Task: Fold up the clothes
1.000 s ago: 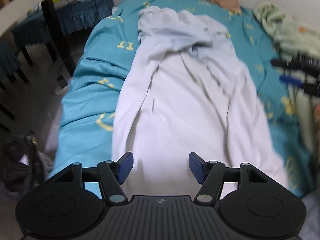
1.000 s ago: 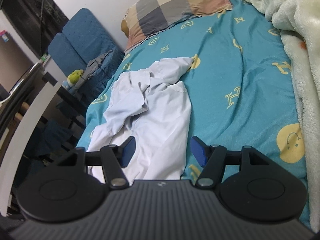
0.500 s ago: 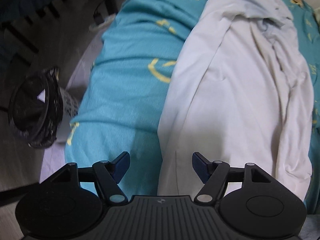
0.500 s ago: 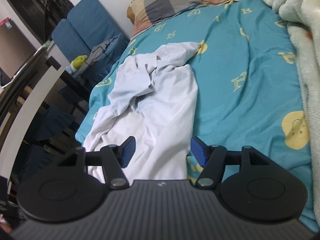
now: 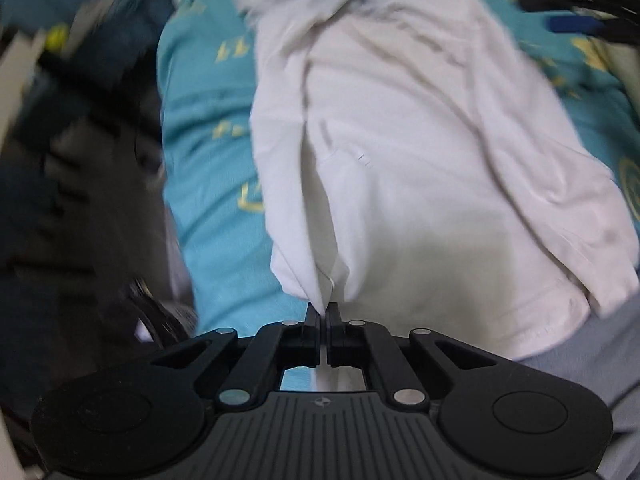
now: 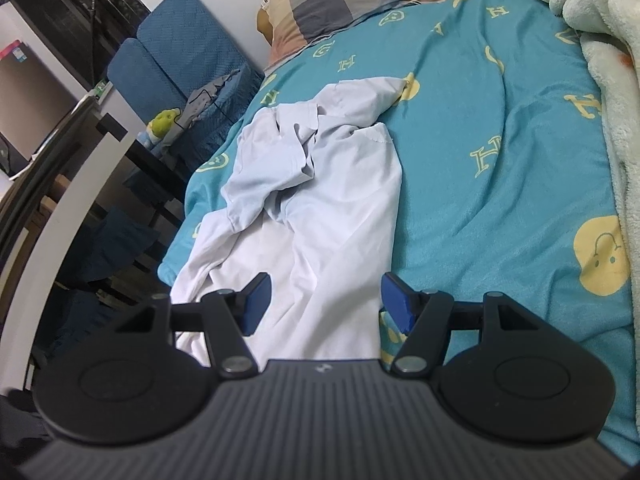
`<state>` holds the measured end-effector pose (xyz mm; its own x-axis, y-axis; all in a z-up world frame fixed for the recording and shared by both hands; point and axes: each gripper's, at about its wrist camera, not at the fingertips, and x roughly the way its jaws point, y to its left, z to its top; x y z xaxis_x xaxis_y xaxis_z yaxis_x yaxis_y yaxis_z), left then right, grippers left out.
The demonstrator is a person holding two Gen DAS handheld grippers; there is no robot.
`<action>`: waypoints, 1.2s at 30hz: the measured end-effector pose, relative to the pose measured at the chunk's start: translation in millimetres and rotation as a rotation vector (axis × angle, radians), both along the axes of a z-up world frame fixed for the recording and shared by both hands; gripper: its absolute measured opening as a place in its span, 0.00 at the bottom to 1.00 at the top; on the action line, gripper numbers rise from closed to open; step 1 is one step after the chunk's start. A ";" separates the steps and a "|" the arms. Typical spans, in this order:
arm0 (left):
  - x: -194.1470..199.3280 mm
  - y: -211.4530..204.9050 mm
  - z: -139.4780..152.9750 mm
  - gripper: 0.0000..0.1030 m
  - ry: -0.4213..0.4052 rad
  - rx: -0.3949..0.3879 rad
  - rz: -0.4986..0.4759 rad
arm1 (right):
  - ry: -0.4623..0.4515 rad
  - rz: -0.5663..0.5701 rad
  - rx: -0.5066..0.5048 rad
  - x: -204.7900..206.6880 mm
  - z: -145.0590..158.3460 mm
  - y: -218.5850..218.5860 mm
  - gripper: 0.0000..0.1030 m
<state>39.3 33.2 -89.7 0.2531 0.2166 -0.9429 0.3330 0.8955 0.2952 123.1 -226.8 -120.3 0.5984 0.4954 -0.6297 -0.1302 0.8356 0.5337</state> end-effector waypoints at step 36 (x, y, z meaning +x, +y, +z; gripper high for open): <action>10.2 32.2 -65.2 0.85 -0.019 -0.456 0.310 | 0.372 0.247 -0.092 -110.7 -36.4 10.8 0.65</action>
<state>49.5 65.4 -154.8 0.2601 -0.1455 -0.9545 0.0317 0.9893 -0.1421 12.4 -216.0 -156.8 0.1945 0.5270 -0.8273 -0.1451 0.8496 0.5071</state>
